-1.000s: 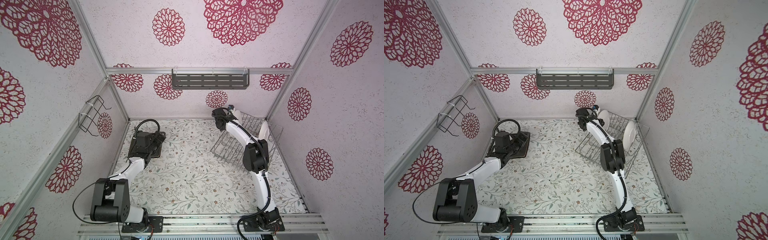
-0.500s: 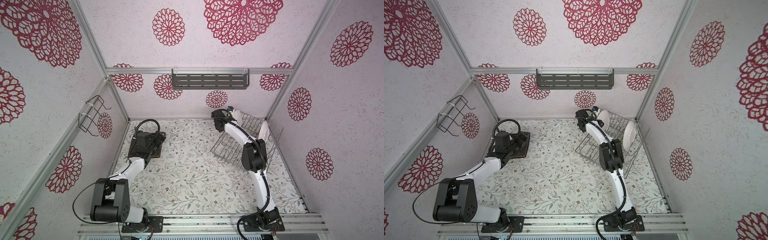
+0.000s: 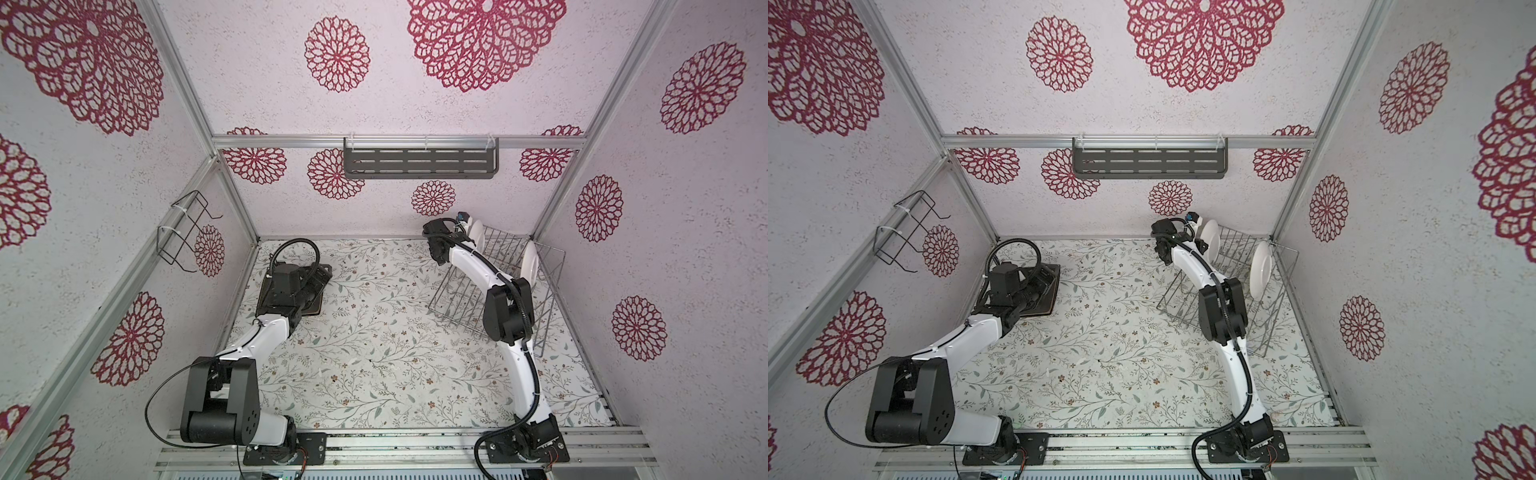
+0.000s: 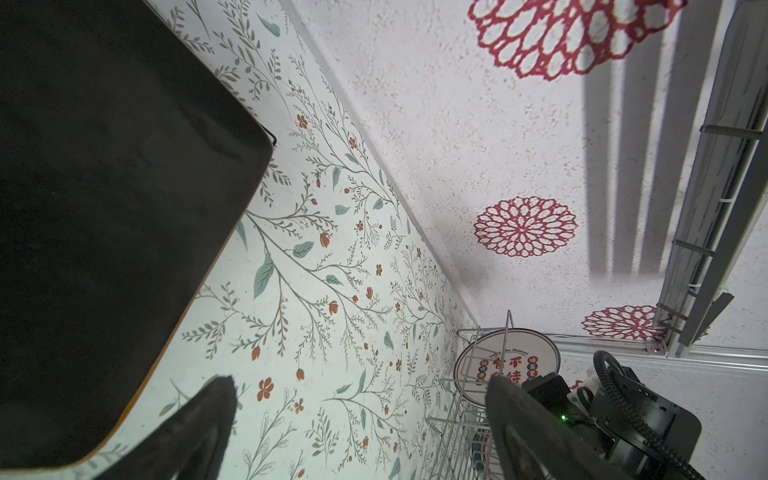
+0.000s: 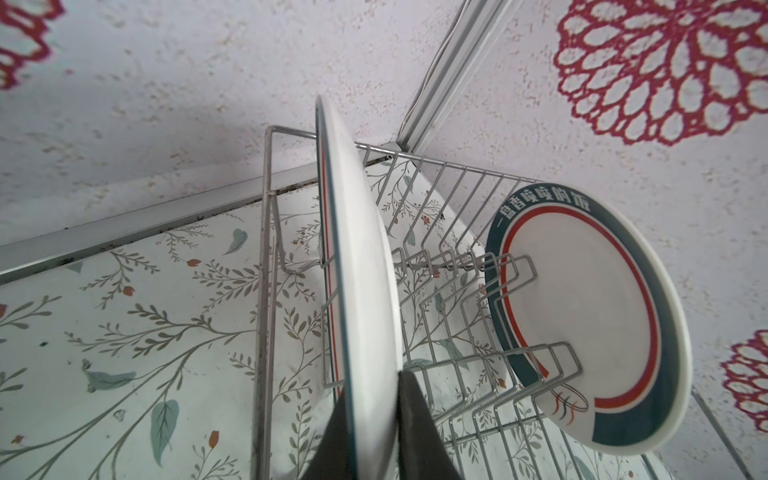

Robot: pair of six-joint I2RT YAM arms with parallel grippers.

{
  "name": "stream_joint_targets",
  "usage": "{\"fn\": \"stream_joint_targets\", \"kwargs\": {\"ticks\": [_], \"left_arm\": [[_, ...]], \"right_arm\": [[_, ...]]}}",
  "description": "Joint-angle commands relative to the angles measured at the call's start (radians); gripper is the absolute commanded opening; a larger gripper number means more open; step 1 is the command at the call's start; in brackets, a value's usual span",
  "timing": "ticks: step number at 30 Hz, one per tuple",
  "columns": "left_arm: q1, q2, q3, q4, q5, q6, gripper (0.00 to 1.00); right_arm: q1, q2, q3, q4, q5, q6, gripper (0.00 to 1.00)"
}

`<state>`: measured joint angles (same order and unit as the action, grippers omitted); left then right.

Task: Unload the plates from the dish rack
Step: 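Close the right gripper on the top edge of the white round plate, then lift the white round plate up out of the rack with the right gripper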

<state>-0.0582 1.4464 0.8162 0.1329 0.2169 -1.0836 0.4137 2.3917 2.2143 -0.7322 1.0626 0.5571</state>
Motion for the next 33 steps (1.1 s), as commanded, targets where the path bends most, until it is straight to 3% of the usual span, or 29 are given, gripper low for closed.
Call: {"fn": "stream_joint_targets", "kwargs": {"ticks": [1,3,11,27,33], "left_arm": [[0.002,-0.027,0.016,-0.009,0.002,0.022,0.98],[0.003,-0.027,0.016,-0.009,0.002,0.021,0.98],[0.001,-0.023,0.015,-0.009,0.004,0.019,0.97],[0.001,-0.032,0.010,-0.010,0.002,0.021,0.97],[0.001,-0.037,0.011,-0.010,0.008,0.019,0.97]], "right_arm": [[-0.007,-0.017,0.035,0.005,-0.012,-0.012,0.06],[-0.007,-0.018,0.035,0.007,-0.024,-0.011,0.00],[-0.002,-0.025,0.035,0.007,-0.060,0.032,0.00],[0.027,-0.037,0.059,-0.006,0.076,0.249,0.00],[0.038,-0.043,0.067,-0.003,0.118,0.213,0.00]]}}
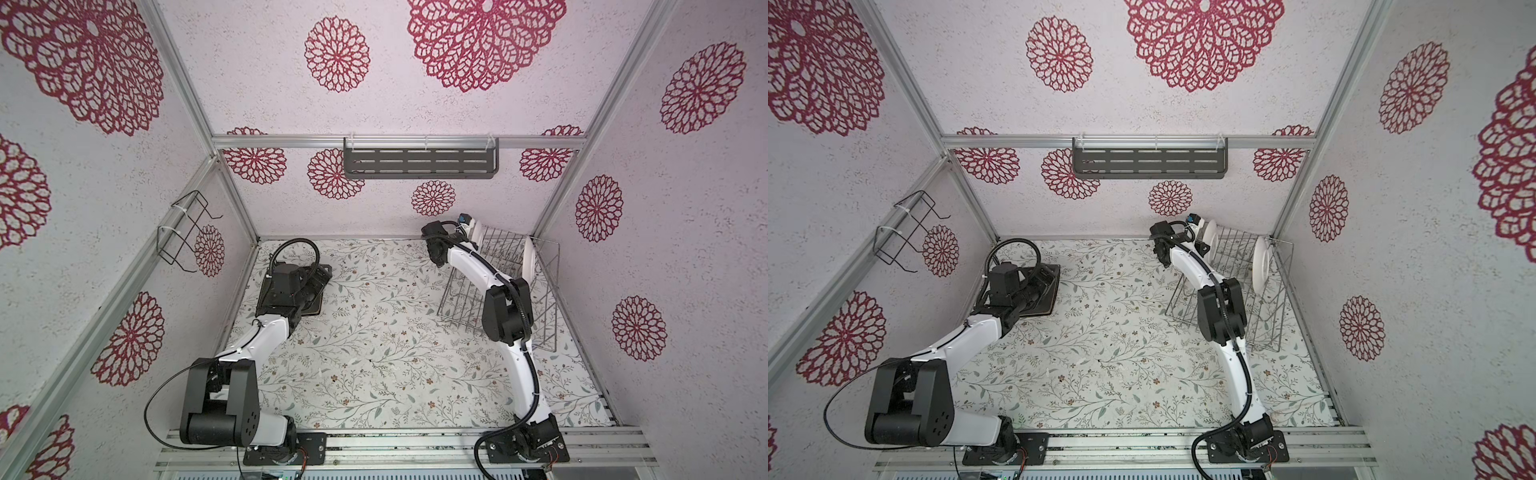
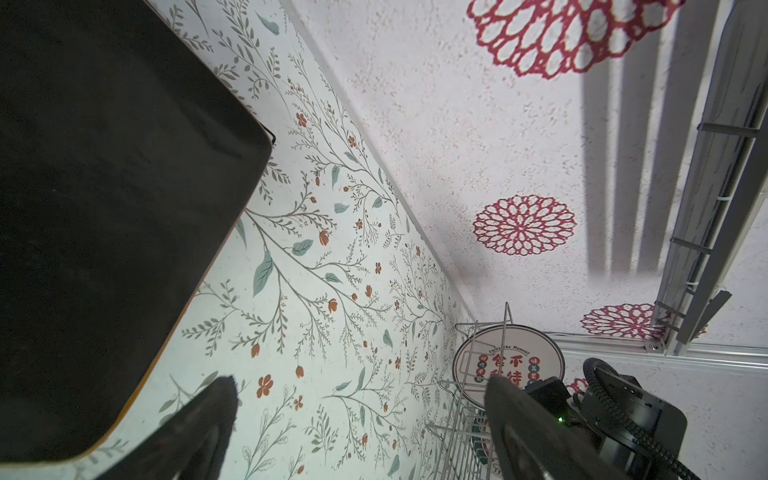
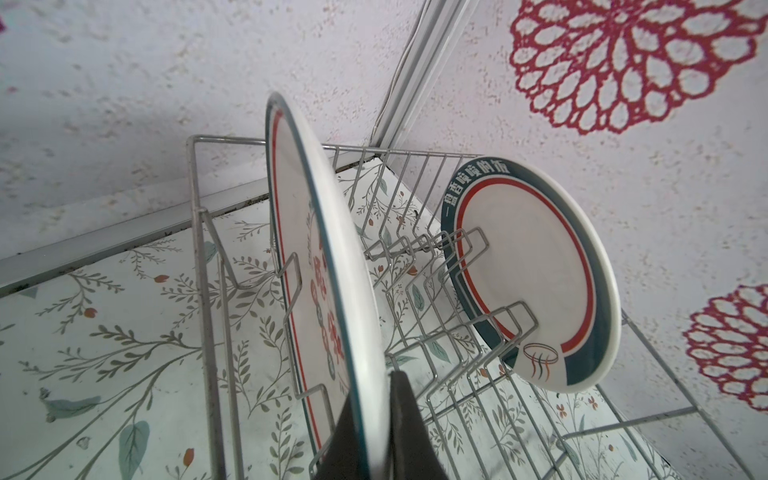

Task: Unload the plates from the dish rack
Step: 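Lift the white round plate up out of the rack with the right gripper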

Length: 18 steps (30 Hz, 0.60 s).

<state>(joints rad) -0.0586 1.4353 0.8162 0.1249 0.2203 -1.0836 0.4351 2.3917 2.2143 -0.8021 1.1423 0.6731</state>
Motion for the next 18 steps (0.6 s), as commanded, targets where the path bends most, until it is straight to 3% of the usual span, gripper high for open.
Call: {"fn": "stream_joint_targets", "kwargs": {"ticks": [1,18], "left_arm": [[0.002,-0.026,0.011,-0.002,0.006,0.018,0.97],[0.002,-0.076,0.001,-0.022,0.002,0.015,0.97]], "right_arm": [[0.017,-0.045,0.067,0.074,0.038,0.084,0.00],[0.028,-0.137,0.062,0.156,0.097,-0.090,0.00]]}}
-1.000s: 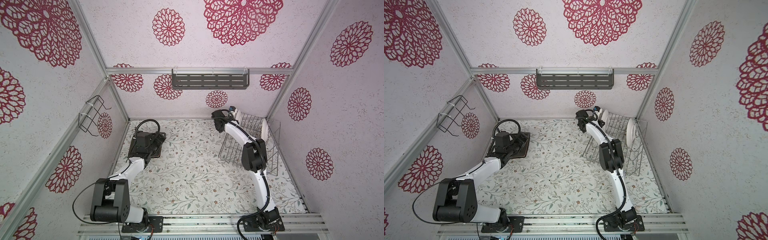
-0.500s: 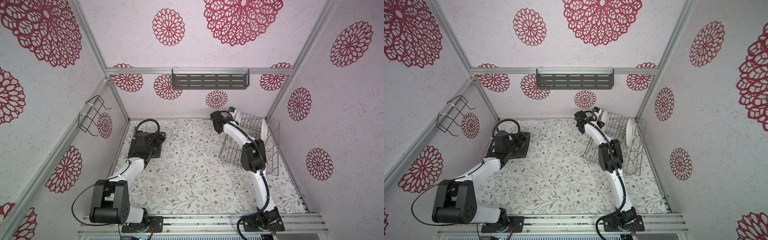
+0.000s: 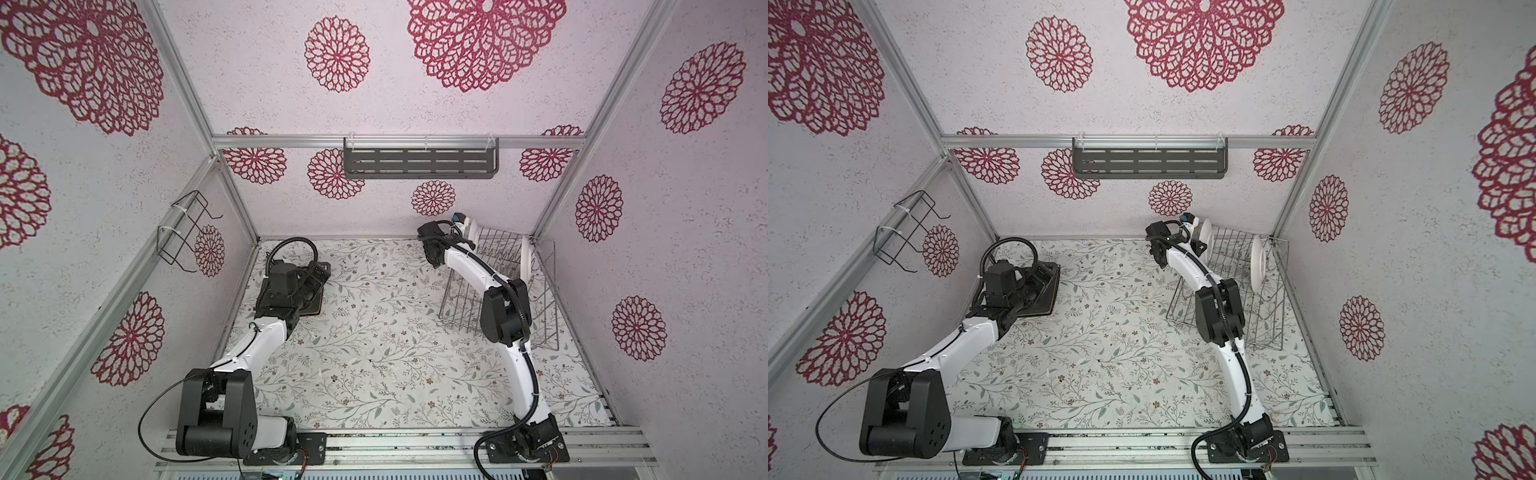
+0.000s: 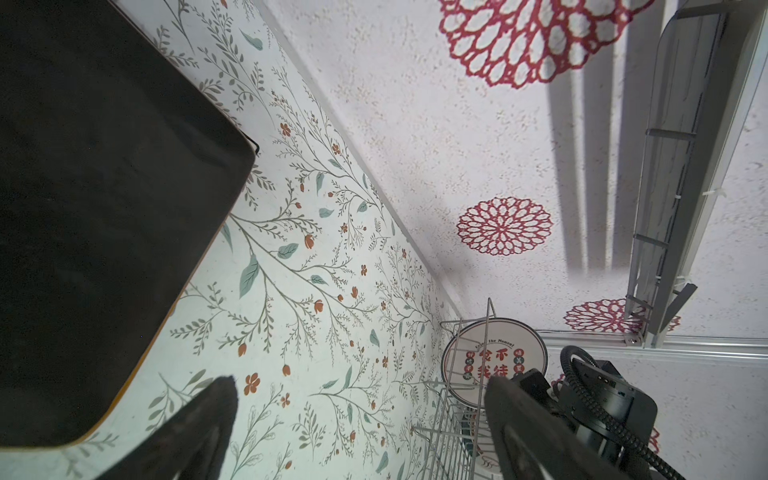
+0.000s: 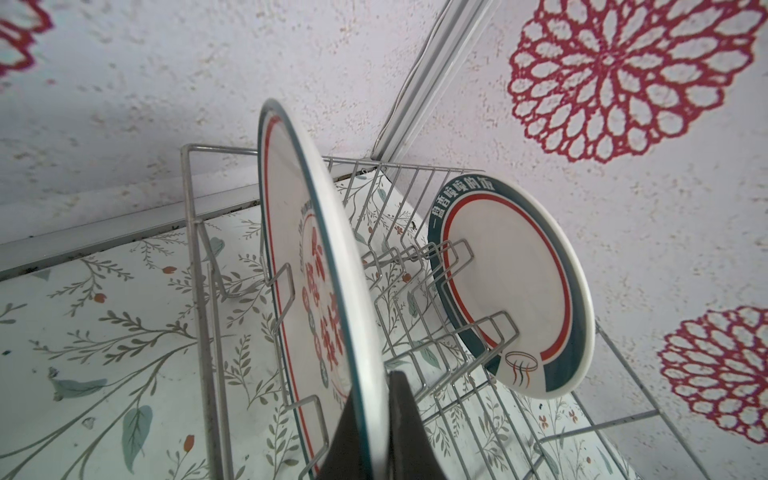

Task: Unload the plates from the dish rack
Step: 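Lift the white round plate up out of the rack with the right gripper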

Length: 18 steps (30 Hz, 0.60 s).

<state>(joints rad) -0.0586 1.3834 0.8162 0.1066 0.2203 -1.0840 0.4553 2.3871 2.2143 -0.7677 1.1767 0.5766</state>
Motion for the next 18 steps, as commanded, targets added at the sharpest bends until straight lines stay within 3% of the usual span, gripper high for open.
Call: {"fn": "stream_joint_targets", "kwargs": {"ticks": [1,18], "left_arm": [[0.002,-0.027,0.000,-0.004,0.002,0.015,0.97],[-0.009,-0.068,0.002,-0.027,-0.007,0.012,0.97]], "right_arm": [[0.008,-0.140,0.058,0.127,0.062,-0.001,0.00],[0.041,-0.276,-0.080,0.244,0.086,-0.105,0.00]]}}
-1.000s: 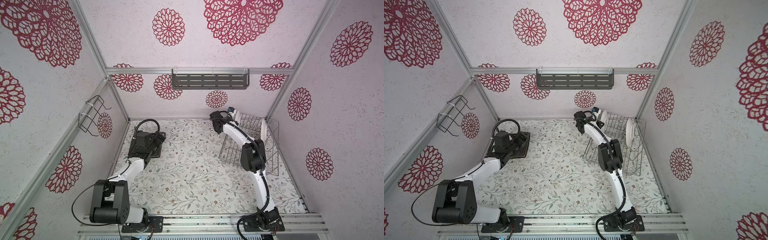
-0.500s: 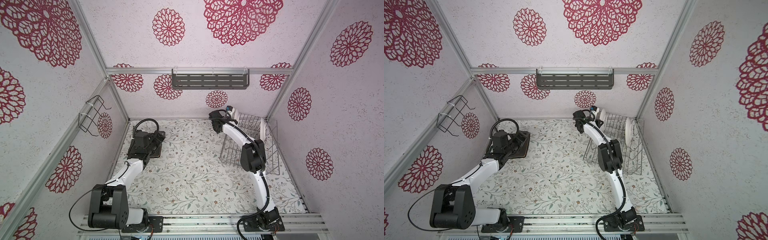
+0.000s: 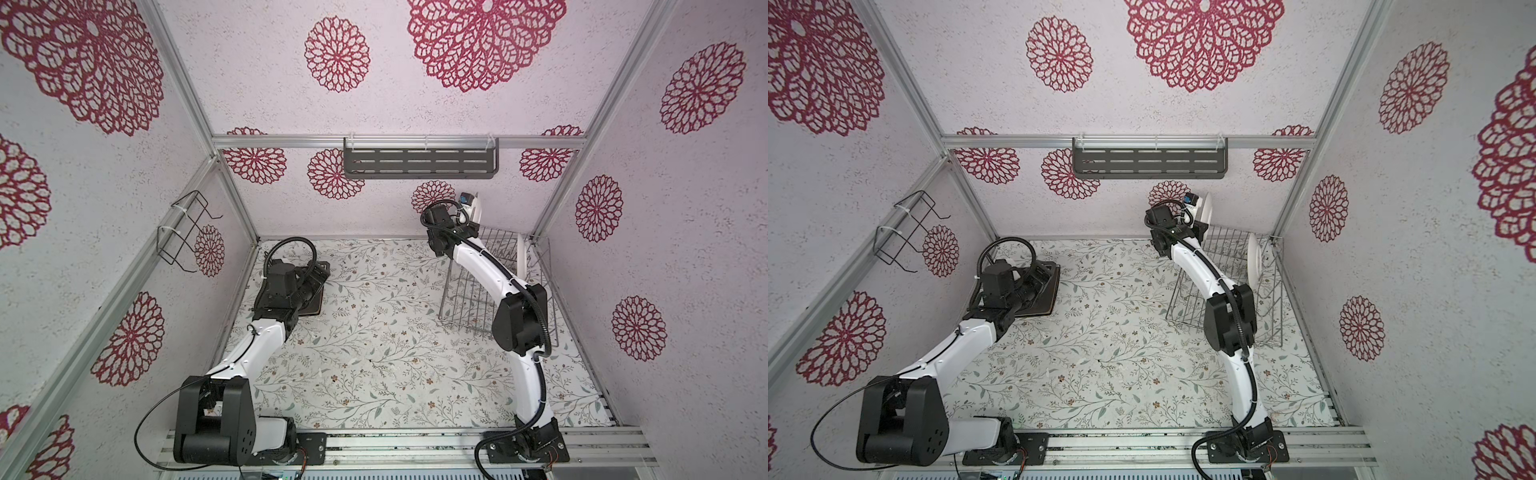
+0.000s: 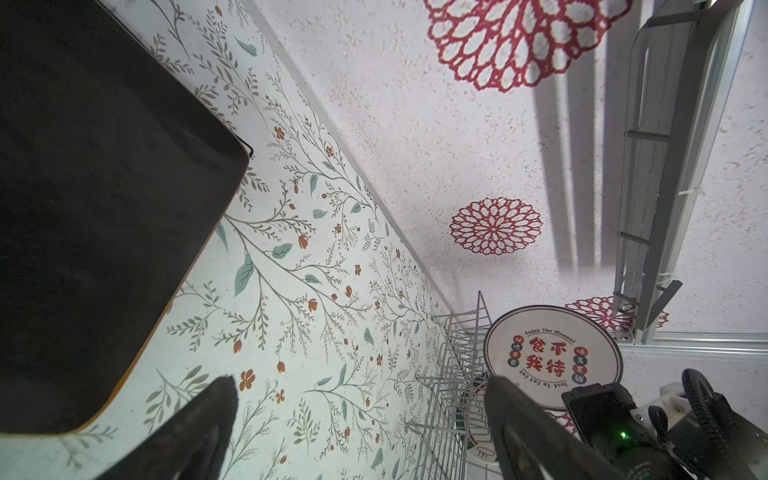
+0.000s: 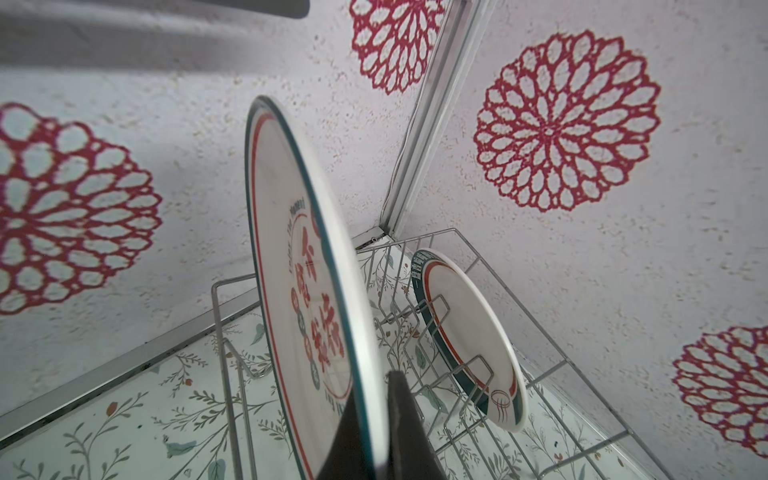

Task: Unload the plates from the dish rack
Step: 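Lift the white round plate up out of the rack with the right gripper, then carry the white plate toward the left gripper while the left reaches for it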

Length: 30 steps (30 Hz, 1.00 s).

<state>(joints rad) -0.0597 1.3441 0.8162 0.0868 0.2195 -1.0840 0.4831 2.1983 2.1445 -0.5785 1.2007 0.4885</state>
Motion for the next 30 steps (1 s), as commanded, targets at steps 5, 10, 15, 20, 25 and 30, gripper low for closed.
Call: {"fn": "stream_joint_targets", "kwargs": {"ticks": [5,10,15,20,25,30], "left_arm": [[-0.028,-0.057,0.001,-0.025,-0.017,0.010,0.97],[-0.062,-0.092,-0.002,-0.042,-0.033,0.006,0.97],[-0.110,-0.135,-0.003,-0.063,-0.058,-0.001,0.97],[-0.180,-0.179,-0.018,-0.072,-0.091,-0.010,0.97],[-0.263,-0.210,-0.053,-0.050,-0.134,-0.034,0.97],[-0.363,-0.205,-0.051,-0.009,-0.159,-0.043,0.97]], "right_arm": [[0.035,-0.180,-0.112,0.112,0.068,-0.044,0.00],[0.063,-0.341,-0.324,0.236,0.011,-0.056,0.00],[0.095,-0.530,-0.538,0.334,-0.046,-0.047,0.00],[0.103,-0.738,-0.728,0.360,-0.228,0.034,0.00],[0.104,-0.931,-0.903,0.405,-0.383,0.100,0.00],[0.106,-1.075,-1.025,0.422,-0.495,0.173,0.00]]}}
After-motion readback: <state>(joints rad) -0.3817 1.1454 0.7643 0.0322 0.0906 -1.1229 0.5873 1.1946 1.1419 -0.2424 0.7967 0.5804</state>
